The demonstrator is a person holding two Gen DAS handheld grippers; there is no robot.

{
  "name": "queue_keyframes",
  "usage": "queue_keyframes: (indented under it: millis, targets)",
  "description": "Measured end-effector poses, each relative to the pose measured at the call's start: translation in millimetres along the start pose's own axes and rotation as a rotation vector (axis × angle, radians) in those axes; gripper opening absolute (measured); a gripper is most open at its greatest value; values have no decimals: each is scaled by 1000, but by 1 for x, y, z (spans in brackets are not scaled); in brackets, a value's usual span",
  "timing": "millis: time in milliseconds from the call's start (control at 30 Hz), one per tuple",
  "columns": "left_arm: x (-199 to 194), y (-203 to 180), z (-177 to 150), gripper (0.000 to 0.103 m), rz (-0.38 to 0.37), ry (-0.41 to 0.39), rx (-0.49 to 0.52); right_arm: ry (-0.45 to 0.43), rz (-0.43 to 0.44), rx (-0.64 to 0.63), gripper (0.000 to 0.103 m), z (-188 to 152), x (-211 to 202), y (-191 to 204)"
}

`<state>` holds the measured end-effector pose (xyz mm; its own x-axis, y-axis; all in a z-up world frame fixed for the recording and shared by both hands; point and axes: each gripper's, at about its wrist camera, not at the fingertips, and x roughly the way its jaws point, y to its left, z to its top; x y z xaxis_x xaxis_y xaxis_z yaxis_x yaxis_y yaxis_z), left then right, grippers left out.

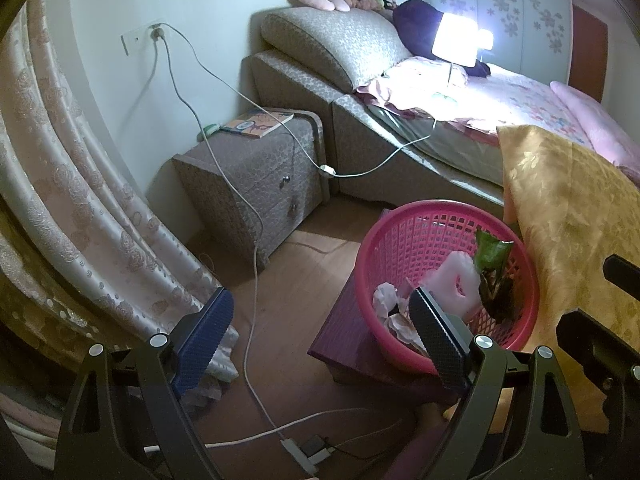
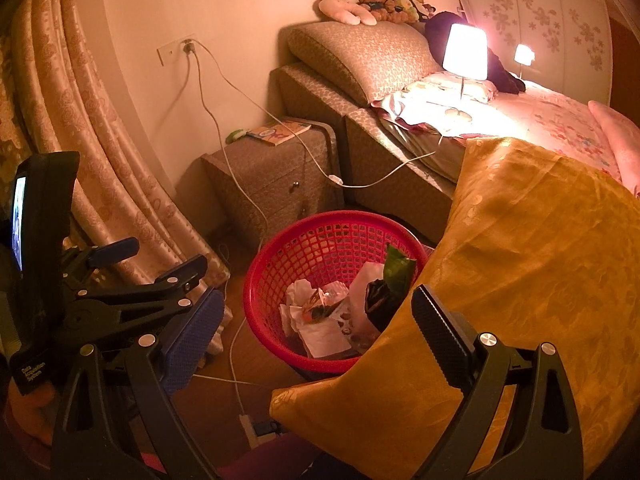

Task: Collect trash

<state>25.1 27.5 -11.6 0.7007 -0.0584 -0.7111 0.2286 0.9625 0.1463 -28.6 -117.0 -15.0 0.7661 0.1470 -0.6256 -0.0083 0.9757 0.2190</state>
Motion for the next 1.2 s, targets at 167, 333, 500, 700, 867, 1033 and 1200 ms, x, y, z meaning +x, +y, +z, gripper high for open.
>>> queue_keyframes:
  millis: [167, 333, 500, 700, 867, 1033, 1200]
  targets:
    - [0, -2, -1, 86, -2, 2, 0, 6, 1, 1, 92, -3, 3, 2]
    - [1, 0, 0, 86, -1, 2, 0, 5, 1, 0, 92, -3, 2, 2]
    - [0, -1, -1, 86, -2, 3, -2, 6, 1, 0, 92, -3, 2, 2]
    - [1, -1, -2, 86, 2, 3, -5, 6, 2, 0, 92, -2, 2, 2]
    - [-1, -3, -8, 86, -5, 6, -7, 7, 2, 1, 92, -3, 2, 2]
    - [-1, -3, -8, 86, -7, 6, -7, 8, 2, 2, 92, -3, 4, 3]
    - [1, -1, -9, 86, -8, 9, -8, 10, 1, 1, 92, -5, 4, 4]
